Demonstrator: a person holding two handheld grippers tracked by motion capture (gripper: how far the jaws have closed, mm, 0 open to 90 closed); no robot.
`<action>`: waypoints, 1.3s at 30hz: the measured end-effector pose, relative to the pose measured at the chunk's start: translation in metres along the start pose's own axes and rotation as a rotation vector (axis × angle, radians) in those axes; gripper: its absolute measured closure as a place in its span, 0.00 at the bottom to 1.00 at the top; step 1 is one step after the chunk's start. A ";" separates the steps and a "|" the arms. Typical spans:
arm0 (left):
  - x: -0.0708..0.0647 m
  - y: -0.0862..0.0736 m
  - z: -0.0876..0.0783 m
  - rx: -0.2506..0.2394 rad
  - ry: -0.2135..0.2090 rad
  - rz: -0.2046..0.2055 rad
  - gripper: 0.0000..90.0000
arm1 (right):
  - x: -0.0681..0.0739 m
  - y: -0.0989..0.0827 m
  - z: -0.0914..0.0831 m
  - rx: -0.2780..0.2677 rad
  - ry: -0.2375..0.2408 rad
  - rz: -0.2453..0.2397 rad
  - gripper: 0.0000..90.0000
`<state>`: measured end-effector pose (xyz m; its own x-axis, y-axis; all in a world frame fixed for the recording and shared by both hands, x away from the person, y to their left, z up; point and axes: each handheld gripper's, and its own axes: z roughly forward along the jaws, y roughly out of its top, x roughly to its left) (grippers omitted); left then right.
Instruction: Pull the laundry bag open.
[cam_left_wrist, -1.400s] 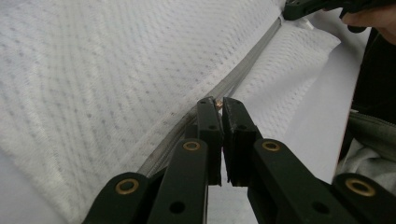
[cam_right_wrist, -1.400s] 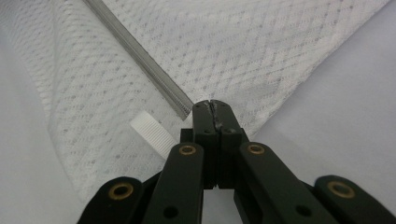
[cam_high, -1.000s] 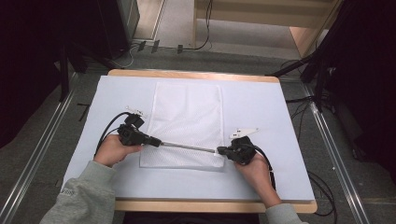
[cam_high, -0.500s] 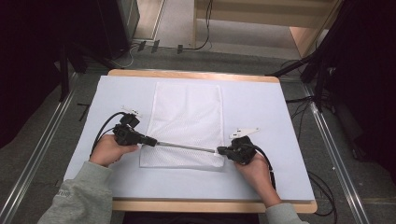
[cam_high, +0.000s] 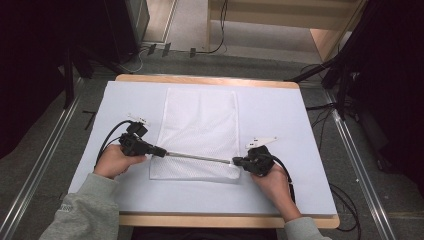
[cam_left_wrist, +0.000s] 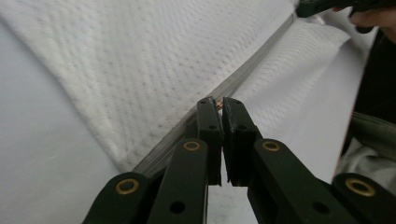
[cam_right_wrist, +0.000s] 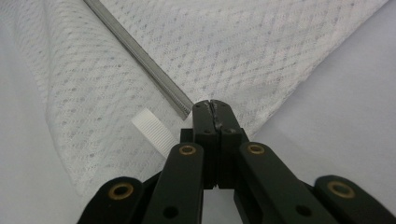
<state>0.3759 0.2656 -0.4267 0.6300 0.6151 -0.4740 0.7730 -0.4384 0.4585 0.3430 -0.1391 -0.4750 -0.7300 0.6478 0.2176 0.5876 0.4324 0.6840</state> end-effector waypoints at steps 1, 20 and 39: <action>0.001 -0.001 -0.001 -0.006 -0.012 -0.008 0.98 | 0.000 0.000 0.000 0.000 -0.001 0.001 1.00; 0.014 -0.020 -0.021 -0.024 0.015 -0.039 0.98 | 0.000 0.001 0.000 0.006 -0.003 0.003 1.00; 0.024 -0.032 -0.030 -0.038 0.037 -0.088 0.98 | 0.000 0.001 0.000 0.010 0.002 -0.006 1.00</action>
<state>0.3641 0.3140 -0.4300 0.5558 0.6745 -0.4859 0.8215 -0.3564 0.4450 0.3442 -0.1388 -0.4742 -0.7340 0.6442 0.2151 0.5869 0.4423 0.6782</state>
